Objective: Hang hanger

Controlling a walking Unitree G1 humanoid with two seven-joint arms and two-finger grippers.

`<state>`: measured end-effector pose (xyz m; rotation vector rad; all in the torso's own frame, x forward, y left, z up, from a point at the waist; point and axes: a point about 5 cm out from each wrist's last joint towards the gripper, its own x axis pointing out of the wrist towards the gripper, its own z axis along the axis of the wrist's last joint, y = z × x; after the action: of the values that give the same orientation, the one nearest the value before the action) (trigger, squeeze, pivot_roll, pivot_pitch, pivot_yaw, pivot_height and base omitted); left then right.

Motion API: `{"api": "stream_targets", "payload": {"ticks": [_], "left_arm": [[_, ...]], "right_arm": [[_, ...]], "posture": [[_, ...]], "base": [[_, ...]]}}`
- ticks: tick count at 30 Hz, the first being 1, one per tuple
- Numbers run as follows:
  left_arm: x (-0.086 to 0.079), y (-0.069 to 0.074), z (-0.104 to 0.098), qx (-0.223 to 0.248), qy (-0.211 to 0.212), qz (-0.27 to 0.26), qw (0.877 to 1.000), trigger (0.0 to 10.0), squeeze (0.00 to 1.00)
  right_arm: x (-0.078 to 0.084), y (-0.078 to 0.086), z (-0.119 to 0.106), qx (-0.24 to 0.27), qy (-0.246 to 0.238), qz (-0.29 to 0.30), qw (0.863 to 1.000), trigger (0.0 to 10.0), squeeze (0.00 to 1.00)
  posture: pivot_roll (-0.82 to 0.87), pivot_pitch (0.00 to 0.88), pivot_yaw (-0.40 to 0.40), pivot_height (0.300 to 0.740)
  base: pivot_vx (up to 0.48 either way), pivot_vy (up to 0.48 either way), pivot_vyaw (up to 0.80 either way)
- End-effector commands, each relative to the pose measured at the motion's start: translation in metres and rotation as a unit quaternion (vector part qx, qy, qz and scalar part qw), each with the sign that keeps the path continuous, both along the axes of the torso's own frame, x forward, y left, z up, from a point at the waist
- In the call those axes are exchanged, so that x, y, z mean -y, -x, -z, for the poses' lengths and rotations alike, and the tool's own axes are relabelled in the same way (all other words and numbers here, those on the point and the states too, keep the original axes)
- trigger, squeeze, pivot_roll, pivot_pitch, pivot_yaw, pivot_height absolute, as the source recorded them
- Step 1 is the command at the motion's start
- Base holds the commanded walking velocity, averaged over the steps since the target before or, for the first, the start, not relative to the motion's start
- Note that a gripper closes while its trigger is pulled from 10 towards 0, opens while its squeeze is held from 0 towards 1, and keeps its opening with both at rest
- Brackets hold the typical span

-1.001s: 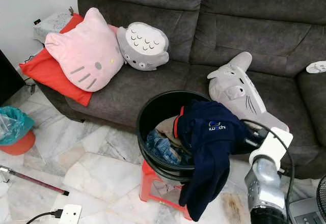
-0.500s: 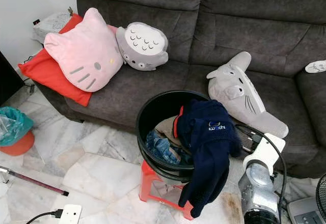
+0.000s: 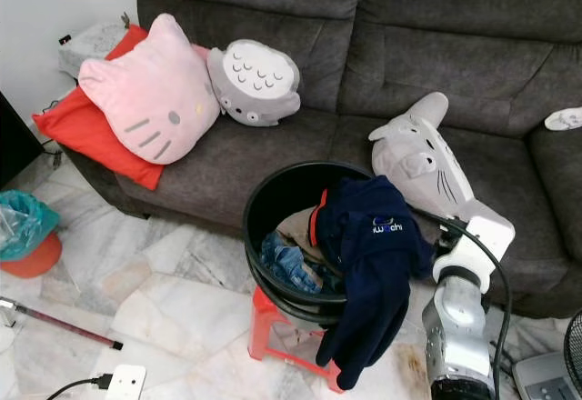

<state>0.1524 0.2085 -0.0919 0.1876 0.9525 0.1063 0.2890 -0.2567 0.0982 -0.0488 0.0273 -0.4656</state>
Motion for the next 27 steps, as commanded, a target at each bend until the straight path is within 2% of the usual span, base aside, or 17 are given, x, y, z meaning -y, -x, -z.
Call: {"api": "stream_targets", "payload": {"ticks": [1, 4, 5, 6, 7, 9, 12, 16, 18, 20, 21, 26, 27], "left_arm": [[0.0, 0.005, 0.002, -0.008, -0.002, 0.006, 1.0, 10.0, 0.0], [0.0, 0.005, 0.002, -0.008, -0.002, 0.006, 1.0, 10.0, 0.0], [0.0, 0.005, 0.002, -0.008, -0.002, 0.005, 1.0, 10.0, 0.0], [0.0, 0.005, 0.002, -0.008, -0.002, 0.005, 1.0, 10.0, 0.0], [0.0, 0.005, 0.002, -0.008, -0.003, 0.005, 1.0, 10.0, 0.0], [0.0, 0.005, 0.002, -0.009, -0.003, 0.005, 1.0, 10.0, 0.0], [0.0, 0.005, 0.002, -0.009, -0.002, 0.005, 1.0, 10.0, 0.0], [0.0, 0.005, 0.002, -0.009, -0.001, 0.005, 1.0, 10.0, 0.0], [0.0, 0.004, 0.002, -0.009, 0.001, 0.004, 1.0, 10.0, 0.0], [0.0, 0.004, 0.002, -0.01, 0.004, 0.003, 1.0, 10.0, 0.0], [0.001, 0.005, 0.002, -0.011, 0.006, 0.003, 1.0, 10.0, 0.0], [0.001, 0.005, 0.002, -0.012, 0.008, 0.001, 1.0, 10.0, 0.0], [0.001, 0.005, 0.002, -0.012, 0.008, 0.002, 1.0, 10.0, 0.0]], "right_arm": [[-0.012, -0.011, -0.019, 0.033, 0.023, -0.05, 0.998, 10.0, 0.0], [-0.033, -0.026, -0.033, 0.036, 0.061, -0.161, 0.984, 10.0, 0.0], [-0.038, -0.028, -0.034, 0.032, 0.069, -0.181, 0.981, 10.0, 0.0], [-0.045, -0.032, -0.037, 0.027, 0.075, -0.213, 0.974, 10.0, 0.0], [-0.054, -0.038, -0.04, 0.007, 0.104, -0.253, 0.962, 10.0, 0.0], [-0.062, -0.045, -0.042, -0.01, 0.115, -0.292, 0.949, 10.0, 0.0], [-0.07, -0.052, -0.041, -0.044, 0.13, -0.326, 0.935, 10.0, 0.0], [-0.083, -0.066, -0.037, -0.111, 0.155, -0.382, 0.904, 10.0, 0.0], [-0.089, -0.07, -0.038, -0.13, 0.158, -0.398, 0.894, 10.0, 0.0], [-0.097, -0.073, -0.036, -0.158, 0.16, -0.421, 0.879, 10.0, 0.0], [-0.102, -0.073, -0.034, -0.172, 0.175, -0.444, 0.862, 10.0, 0.0], [-0.101, -0.074, -0.036, -0.185, 0.181, -0.457, 0.851, 10.0, 0.0], [-0.102, -0.073, -0.037, -0.195, 0.18, -0.474, 0.839, 10.0, 0.0]], "posture": [[-0.07, 0.066, 0.013, 0.74], [-0.07, 0.067, 0.014, 0.74], [-0.08, 0.066, 0.014, 0.74], [-0.08, 0.066, 0.014, 0.74], [-0.08, 0.067, 0.016, 0.74], [-0.08, 0.066, 0.017, 0.74], [-0.08, 0.066, 0.018, 0.74], [-0.07, 0.069, 0.017, 0.74], [-0.07, 0.07, 0.017, 0.74], [-0.07, 0.071, 0.017, 0.74], [-0.07, 0.072, 0.017, 0.74], [-0.07, 0.072, 0.017, 0.74], [-0.08, 0.078, 0.016, 0.74]], "base": [[0.0, 0.0, 0.0], [0.0, 0.0, 0.0], [0.0, 0.0, 0.0], [0.0, 0.0, 0.0], [0.0, 0.0, 0.0], [0.0, 0.0, 0.0], [0.0, 0.0, 0.0], [0.0, 0.0, 0.0], [0.0, 0.0, 0.0], [0.0, 0.0, 0.0], [0.0, 0.0, 0.0], [0.0, 0.0, 0.0], [0.0, 0.0, 0.0]]}}
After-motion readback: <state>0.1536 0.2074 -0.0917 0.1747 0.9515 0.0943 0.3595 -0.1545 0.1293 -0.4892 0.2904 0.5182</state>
